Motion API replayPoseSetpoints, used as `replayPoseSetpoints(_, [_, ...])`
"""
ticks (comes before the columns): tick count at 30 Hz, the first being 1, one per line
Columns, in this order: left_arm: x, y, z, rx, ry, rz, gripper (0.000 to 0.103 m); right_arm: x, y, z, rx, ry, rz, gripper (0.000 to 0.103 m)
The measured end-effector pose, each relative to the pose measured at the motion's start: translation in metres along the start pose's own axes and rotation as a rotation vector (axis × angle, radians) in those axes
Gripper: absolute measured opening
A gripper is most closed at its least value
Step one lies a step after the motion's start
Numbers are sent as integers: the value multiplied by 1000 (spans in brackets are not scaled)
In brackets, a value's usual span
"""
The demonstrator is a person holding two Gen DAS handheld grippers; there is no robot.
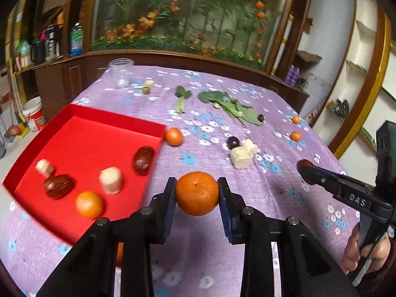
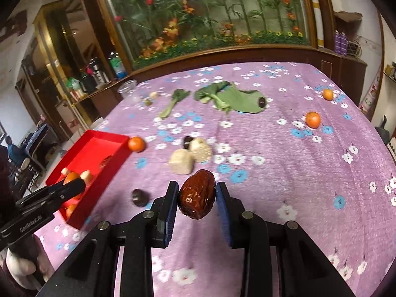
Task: Organize fruits
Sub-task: 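Carry the orange and red date into the red tray and release both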
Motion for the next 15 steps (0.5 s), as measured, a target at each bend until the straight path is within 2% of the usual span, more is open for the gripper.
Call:
replayPoseSetpoints(8, [-3, 52, 63, -67, 125, -99, 32, -6, 13, 64, -76, 100, -7, 34])
replayPoseSetpoints(15, [0, 68, 118, -143, 220, -131, 32, -15, -14, 136, -178, 174, 48, 34])
Point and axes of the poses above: each gripper's, at about its wrist camera, not at the fingertips, and y roughly against the way its jaws point, z to its left, x to its underside, the point moved 5 cm from there along -y, roughly the way its jaws point, and after that the axes turned 10 degrees about x, right-handed, at the moved point
